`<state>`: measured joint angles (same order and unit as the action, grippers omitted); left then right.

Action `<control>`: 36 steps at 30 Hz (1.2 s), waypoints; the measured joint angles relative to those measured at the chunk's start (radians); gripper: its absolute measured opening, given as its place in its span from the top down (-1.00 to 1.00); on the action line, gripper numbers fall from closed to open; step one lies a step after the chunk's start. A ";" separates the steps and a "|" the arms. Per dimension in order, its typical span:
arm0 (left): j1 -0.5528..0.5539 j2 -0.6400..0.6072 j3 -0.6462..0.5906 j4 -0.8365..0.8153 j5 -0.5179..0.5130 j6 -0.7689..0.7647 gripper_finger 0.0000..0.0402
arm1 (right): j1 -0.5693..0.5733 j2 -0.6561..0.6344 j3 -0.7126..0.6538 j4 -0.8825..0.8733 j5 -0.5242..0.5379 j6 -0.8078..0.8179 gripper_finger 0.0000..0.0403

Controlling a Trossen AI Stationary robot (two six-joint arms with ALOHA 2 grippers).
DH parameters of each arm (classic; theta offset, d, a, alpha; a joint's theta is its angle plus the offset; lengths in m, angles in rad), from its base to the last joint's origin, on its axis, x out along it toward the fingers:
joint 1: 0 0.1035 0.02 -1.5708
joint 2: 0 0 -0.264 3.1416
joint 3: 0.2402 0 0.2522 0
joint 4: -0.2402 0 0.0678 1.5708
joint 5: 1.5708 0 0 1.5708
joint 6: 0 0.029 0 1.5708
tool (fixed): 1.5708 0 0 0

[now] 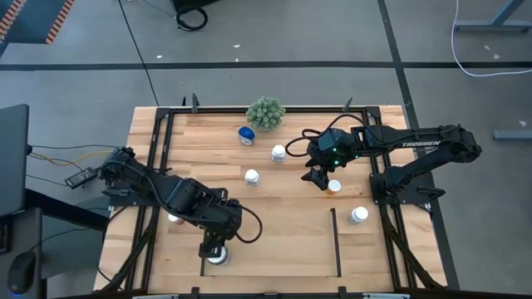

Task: Pick and place medicine bottles onto shelf by color
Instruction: Put the green pill bottle on the shelf, then put the pink pill bottle on the shelf

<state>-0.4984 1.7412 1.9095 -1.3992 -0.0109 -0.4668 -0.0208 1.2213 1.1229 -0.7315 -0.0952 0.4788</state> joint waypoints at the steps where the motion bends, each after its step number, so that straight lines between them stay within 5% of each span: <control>1: 0.000 0.000 0.000 0.002 0.000 0.000 -0.42 | 0.000 0.000 0.000 0.000 0.000 0.000 -0.43; 24: 0.023 -0.009 0.011 0.002 -0.011 -0.026 -0.42 | 0.000 0.000 0.000 0.000 0.013 -0.005 -0.43; 30: 0.093 -0.016 0.138 -0.179 -0.133 -0.086 -0.42 | 0.000 0.000 0.000 0.001 0.013 -0.005 -0.43; 36: 0.188 -0.062 0.136 -0.169 -0.191 -0.129 -0.42 | 0.000 0.000 0.000 0.006 0.019 0.018 -0.43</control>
<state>-0.3106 1.6793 2.0455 -1.5681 -0.2016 -0.5955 -0.0212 1.2217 1.1229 -0.7250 -0.0758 0.4970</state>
